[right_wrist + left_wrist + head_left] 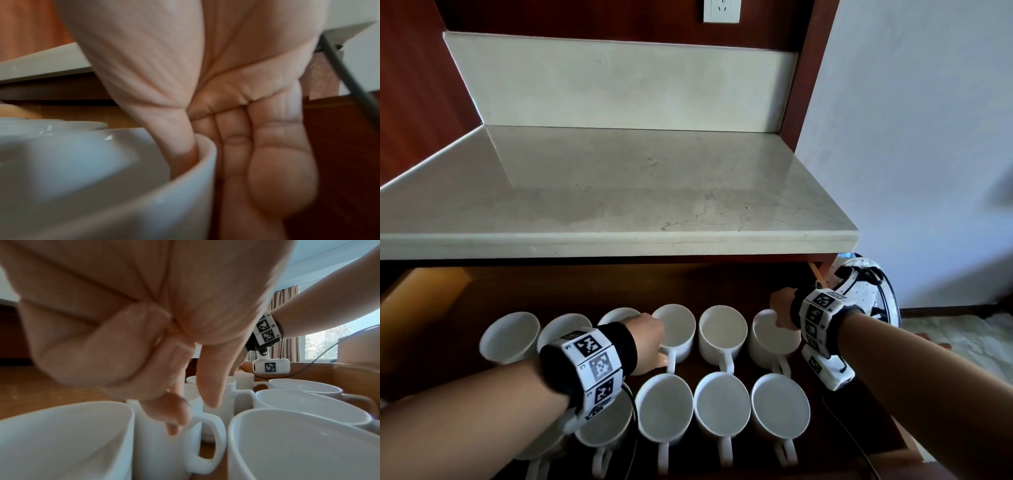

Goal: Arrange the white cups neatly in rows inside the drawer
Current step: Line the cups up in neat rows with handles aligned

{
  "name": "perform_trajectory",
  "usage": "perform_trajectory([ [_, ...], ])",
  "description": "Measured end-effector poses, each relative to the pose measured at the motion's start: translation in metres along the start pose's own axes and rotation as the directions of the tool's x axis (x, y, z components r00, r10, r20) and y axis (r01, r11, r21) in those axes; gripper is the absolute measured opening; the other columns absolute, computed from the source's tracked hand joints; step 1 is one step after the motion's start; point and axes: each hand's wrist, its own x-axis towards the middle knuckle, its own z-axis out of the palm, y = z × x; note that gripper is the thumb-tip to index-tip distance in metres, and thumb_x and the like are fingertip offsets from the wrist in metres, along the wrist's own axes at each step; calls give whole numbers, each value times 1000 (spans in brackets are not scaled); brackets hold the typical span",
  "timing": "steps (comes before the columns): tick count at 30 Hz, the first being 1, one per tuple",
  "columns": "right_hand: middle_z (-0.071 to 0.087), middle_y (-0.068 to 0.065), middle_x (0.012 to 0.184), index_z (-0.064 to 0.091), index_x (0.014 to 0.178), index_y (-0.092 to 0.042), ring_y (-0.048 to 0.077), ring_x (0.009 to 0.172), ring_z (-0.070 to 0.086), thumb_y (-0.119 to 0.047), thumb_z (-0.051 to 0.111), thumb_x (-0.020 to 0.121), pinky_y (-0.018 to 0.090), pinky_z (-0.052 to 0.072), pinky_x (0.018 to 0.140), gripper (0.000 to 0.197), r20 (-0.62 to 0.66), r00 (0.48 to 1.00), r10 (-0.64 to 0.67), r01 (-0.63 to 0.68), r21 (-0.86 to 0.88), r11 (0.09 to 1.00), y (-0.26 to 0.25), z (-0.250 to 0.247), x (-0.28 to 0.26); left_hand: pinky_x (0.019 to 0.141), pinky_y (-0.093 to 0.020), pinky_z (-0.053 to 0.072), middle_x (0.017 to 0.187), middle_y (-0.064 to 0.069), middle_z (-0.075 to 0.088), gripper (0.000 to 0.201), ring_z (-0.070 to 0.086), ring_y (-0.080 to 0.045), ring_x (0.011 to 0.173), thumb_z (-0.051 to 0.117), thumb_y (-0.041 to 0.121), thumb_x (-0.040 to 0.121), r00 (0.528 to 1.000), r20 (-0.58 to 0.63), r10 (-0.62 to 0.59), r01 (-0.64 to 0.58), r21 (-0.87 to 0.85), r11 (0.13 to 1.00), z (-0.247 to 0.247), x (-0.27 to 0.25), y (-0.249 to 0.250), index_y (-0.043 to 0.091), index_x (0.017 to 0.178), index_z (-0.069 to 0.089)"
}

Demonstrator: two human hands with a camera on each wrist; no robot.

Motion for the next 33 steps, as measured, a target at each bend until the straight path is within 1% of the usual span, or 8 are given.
perform_trajectory([
  [5,65,12,121,62,118,-3,28,114,62,-31,52,94,32,50,88,38,-99,994,51,-31,197,980,2,-16,-41,60,-31,37,53,-2,39,49,41,-18,50,51,38,96,996,-50,79,-82,-58,995,2,0,22,15,56,38],
  [8,67,11,112,64,109,-5,28,106,65,-35,55,91,31,51,82,36,-193,981,21,28,249,968,-3,-20,-82,66,-29,37,64,-4,51,38,58,-24,71,50,36,98,990,-55,134,-138,-80,987,0,-1,40,10,71,53],
  [11,69,11,108,65,105,-4,27,102,66,-43,59,87,31,51,81,43,-35,994,-107,111,164,980,-19,-7,-115,70,-29,40,75,-4,58,23,61,-27,90,49,33,98,983,-53,174,-178,-91,980,-3,-4,55,18,90,64],
  [16,72,12,108,50,60,-11,21,84,61,-42,56,92,28,43,74,44,184,970,-161,142,110,984,-22,3,-120,82,-35,52,93,-8,64,25,64,-27,96,54,34,95,987,-37,155,-155,-10,988,9,2,65,12,101,65],
  [21,71,14,103,67,99,1,20,80,50,-35,51,96,30,41,74,40,270,946,-181,185,9,983,-31,3,-111,81,-35,50,109,-8,67,24,64,-26,100,54,27,95,992,-11,126,-125,15,992,18,15,73,9,107,65],
  [27,69,13,116,66,112,3,17,63,47,-27,48,98,23,36,61,37,286,935,-209,220,-8,975,-36,1,-104,79,-33,48,110,-10,66,25,64,-27,100,53,25,97,992,20,121,-121,4,993,21,17,77,10,111,66],
  [31,76,7,88,52,61,-9,17,57,44,-26,50,98,24,34,55,41,312,927,-209,228,-25,973,-33,6,-93,81,-33,48,112,-10,66,26,63,-28,101,52,25,98,990,-1,138,-138,35,990,22,15,80,8,113,65],
  [33,76,8,82,46,56,-11,16,56,45,-26,50,98,23,35,55,44,309,925,-219,242,-37,970,-32,8,-92,78,-30,44,114,-10,65,26,62,-28,104,51,25,98,990,-16,142,-141,51,989,21,13,81,9,115,64],
])
